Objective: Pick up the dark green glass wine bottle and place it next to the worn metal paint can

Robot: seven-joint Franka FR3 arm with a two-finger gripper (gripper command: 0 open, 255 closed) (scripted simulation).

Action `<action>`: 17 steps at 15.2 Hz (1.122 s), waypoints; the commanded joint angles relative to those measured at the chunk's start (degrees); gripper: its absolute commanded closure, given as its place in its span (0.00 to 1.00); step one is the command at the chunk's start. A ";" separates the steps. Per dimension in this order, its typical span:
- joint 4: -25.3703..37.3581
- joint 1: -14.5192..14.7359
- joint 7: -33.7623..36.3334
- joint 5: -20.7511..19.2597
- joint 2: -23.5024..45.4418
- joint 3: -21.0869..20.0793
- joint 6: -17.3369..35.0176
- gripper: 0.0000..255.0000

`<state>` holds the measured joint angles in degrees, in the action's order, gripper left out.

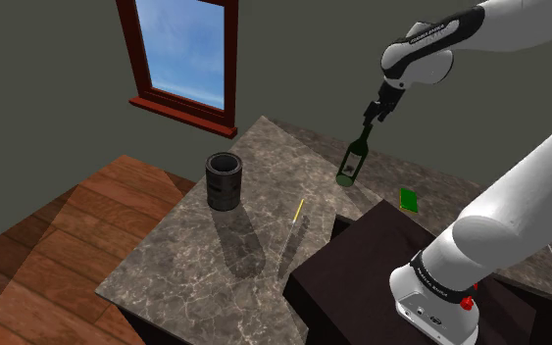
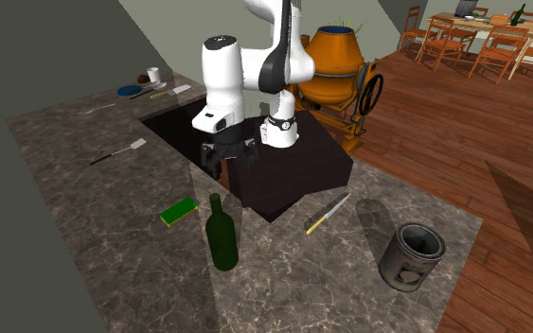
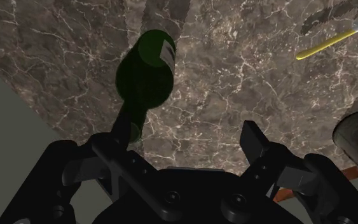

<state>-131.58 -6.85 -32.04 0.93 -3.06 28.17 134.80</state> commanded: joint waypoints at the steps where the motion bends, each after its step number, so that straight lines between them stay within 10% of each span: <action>1: 3.25 -0.48 -3.31 3.00 4.79 1.05 1.06 0.00; 17: 7.09 -3.39 -10.96 11.79 16.33 0.16 7.05 0.00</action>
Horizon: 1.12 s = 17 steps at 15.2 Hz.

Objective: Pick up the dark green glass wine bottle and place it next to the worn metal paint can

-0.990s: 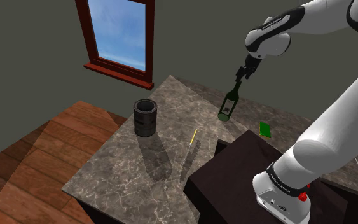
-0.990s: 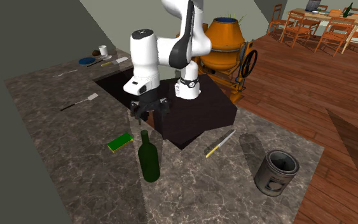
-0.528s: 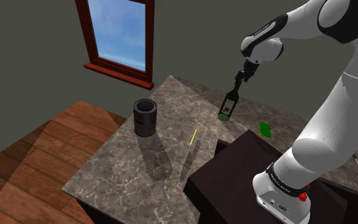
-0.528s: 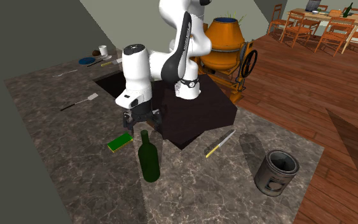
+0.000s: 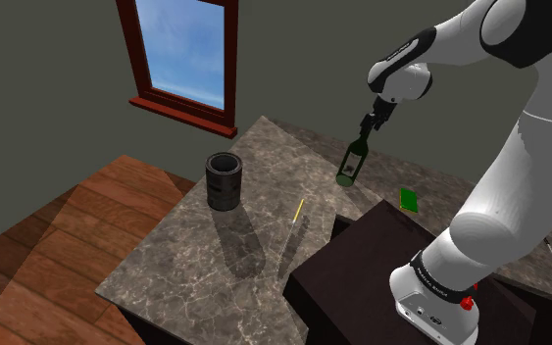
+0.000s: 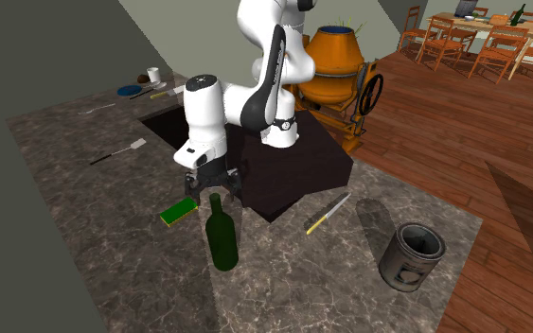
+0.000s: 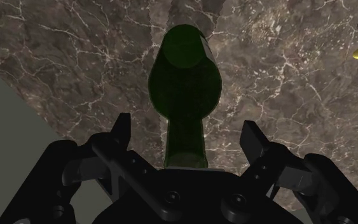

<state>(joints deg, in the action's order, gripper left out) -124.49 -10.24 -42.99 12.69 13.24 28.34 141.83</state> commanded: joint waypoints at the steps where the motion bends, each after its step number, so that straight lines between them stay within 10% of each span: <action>1: 0.00 -0.01 -0.01 0.02 0.02 -0.01 0.02 0.00; 3: 0.00 0.00 -0.01 0.01 0.01 -0.01 0.01 0.00; 4: 0.00 0.00 -0.01 0.01 0.01 -0.01 0.01 1.00; 17: 0.71 0.57 1.46 -2.02 -2.22 0.74 -2.57 1.00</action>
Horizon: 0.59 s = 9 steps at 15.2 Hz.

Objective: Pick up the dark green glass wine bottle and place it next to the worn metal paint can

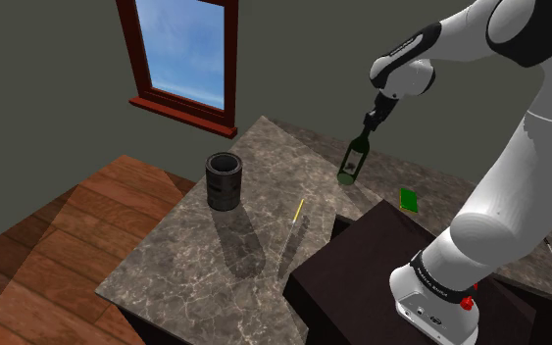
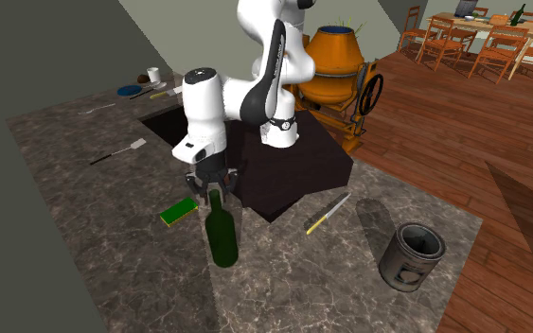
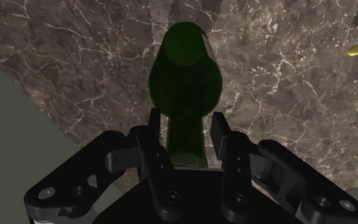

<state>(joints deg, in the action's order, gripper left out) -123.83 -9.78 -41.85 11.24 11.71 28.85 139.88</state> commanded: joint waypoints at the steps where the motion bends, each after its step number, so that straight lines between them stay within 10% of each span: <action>1: 0.26 0.23 0.67 -1.05 -1.23 0.39 -1.28 1.00; 9: 2.42 0.93 3.13 -4.47 -5.18 1.21 -6.73 1.00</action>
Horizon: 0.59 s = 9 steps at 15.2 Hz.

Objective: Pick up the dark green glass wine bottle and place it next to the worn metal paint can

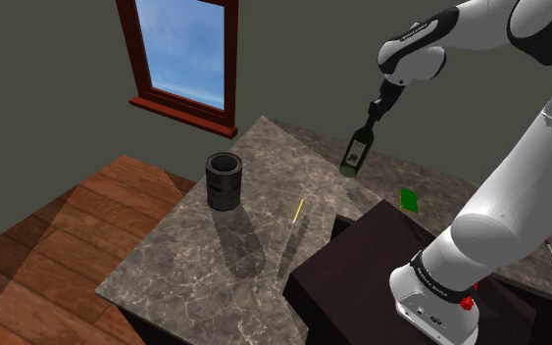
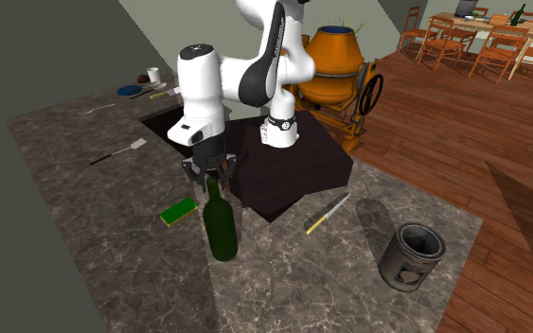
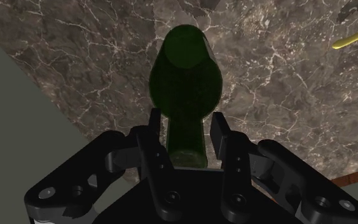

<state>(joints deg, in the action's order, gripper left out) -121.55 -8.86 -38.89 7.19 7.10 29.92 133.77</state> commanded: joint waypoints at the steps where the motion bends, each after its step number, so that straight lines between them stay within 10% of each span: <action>1: 0.47 0.07 0.43 -0.78 -1.01 0.19 -1.33 1.00; 9: 3.58 0.42 2.23 -3.22 -4.12 0.42 -7.04 1.00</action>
<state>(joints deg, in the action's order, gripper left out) -118.48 -8.45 -36.84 4.30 3.43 30.30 127.61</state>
